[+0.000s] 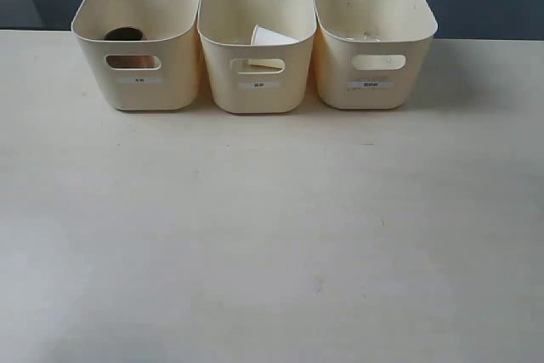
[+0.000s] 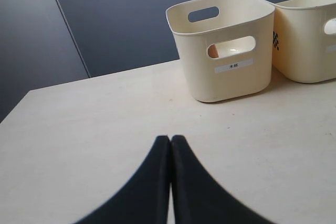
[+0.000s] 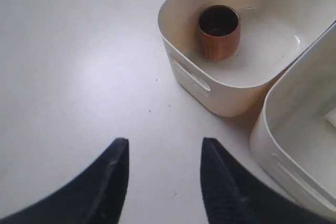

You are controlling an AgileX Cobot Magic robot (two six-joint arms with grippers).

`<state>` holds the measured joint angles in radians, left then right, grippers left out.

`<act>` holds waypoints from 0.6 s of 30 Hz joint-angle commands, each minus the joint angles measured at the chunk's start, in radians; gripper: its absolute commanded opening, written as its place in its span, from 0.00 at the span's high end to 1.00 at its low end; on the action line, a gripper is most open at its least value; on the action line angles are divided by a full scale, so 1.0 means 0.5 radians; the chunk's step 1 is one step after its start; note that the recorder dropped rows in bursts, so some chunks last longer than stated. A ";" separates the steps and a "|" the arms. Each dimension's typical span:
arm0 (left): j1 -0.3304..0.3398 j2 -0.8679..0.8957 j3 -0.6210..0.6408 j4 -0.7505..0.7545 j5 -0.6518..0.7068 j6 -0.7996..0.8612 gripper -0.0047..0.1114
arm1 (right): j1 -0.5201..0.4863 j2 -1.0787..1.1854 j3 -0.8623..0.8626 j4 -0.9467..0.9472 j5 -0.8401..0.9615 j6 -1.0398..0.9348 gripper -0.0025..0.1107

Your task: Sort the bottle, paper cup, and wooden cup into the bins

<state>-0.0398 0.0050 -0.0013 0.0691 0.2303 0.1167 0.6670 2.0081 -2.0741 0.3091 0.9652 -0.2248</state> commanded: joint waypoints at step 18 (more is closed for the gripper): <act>-0.006 -0.010 0.003 0.000 -0.011 -0.004 0.96 | -0.008 -0.100 -0.011 0.024 0.250 -0.001 0.60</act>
<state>-0.0398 0.0050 -0.0013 0.0691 0.2303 0.1167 0.6670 1.9702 -2.0741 0.3144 1.0782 -0.2243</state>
